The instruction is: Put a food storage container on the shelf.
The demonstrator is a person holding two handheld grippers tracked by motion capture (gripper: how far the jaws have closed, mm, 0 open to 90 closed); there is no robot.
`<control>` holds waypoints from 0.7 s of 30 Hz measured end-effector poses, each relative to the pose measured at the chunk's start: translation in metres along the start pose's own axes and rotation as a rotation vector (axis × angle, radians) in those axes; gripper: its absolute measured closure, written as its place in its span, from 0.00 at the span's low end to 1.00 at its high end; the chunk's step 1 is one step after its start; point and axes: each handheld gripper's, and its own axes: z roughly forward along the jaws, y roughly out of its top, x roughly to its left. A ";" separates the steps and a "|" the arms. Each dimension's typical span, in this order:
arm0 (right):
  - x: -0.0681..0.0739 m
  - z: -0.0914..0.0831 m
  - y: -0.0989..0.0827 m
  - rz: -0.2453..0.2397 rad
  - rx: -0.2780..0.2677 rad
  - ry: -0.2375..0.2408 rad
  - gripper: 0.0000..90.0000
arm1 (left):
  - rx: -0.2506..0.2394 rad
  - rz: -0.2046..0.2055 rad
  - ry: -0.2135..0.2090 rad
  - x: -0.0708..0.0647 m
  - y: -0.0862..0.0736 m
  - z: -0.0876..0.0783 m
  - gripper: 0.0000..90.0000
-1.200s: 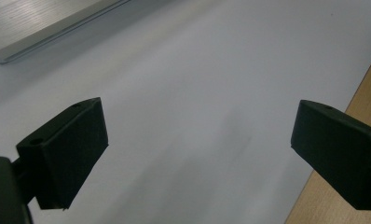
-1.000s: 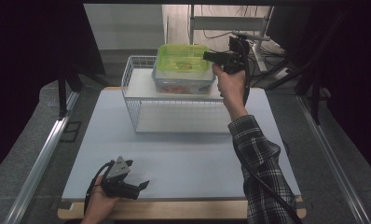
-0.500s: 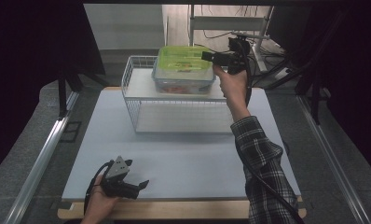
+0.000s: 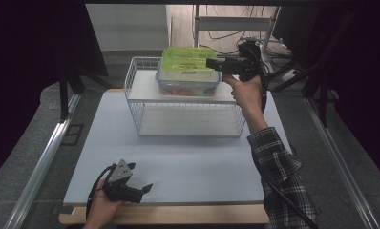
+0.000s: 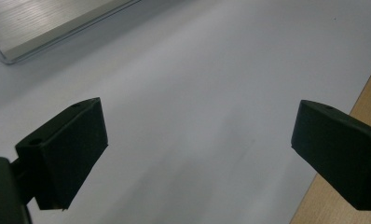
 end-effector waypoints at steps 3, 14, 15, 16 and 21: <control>-0.001 -0.004 -0.005 -0.034 0.004 -0.004 0.16 | -0.001 -0.001 -0.001 0.000 0.000 0.000 0.04; -0.002 -0.018 -0.025 -0.102 0.022 -0.017 0.12 | 0.003 -0.002 -0.001 0.000 0.000 0.001 0.04; -0.002 -0.019 -0.027 -0.106 0.023 -0.017 0.12 | 0.002 -0.003 -0.001 0.000 0.000 0.001 0.04; -0.002 -0.020 -0.029 -0.108 0.024 -0.013 0.12 | 0.002 -0.003 -0.001 0.000 0.000 0.001 0.04; -0.002 -0.022 -0.037 -0.115 0.030 0.001 0.11 | 0.003 -0.002 -0.001 0.000 0.000 0.001 0.04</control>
